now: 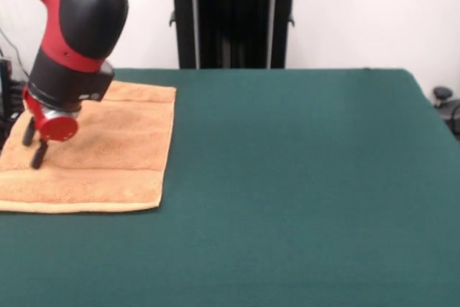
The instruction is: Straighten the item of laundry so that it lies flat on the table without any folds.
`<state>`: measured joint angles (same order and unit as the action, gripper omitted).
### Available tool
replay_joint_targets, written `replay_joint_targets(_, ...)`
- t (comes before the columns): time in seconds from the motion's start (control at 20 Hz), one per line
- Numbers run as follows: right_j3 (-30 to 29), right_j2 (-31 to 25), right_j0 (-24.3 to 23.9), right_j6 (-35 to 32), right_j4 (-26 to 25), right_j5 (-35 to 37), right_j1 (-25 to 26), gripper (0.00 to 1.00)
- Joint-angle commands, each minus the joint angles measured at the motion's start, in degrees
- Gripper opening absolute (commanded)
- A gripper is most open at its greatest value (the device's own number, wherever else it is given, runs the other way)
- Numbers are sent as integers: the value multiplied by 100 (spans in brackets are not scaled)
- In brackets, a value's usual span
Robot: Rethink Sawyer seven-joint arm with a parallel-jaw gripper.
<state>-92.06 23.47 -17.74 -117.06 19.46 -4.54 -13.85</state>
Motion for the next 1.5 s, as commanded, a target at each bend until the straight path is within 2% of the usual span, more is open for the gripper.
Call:
replay_joint_targets(0.05,-212,-133,612,-587,2,2232,-537,100)
replay_joint_targets(0.3,-349,69,694,-491,-238,3159,-1241,100)
replay_joint_targets(0.5,-436,-5,631,-509,-294,3431,-1511,100)
replay_joint_targets(1.05,-771,-569,229,-553,-420,2448,-1324,100)
replay_joint_targets(1.5,-733,-516,263,-667,-501,1952,-1065,100)
